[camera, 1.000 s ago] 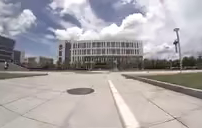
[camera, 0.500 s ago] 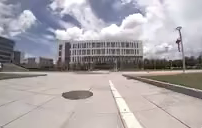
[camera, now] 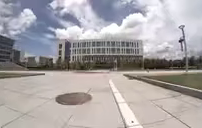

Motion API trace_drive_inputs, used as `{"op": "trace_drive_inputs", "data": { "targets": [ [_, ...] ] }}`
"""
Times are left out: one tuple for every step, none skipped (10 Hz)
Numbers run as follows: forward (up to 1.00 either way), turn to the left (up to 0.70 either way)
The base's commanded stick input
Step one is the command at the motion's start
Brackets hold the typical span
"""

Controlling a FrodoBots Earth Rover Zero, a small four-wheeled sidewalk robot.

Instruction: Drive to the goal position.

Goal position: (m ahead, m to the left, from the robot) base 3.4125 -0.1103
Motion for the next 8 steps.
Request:
{"op": "trace_drive_inputs", "data": {
  "targets": [
    [0.7,-0.12],
    [0.7,0.05],
    [0.7,0.05],
    [0.7,0.05],
    [0.7,0.05],
    [0.7,0.05],
    [0.7,0.05],
    [0.7,0.05]
  ]
}}
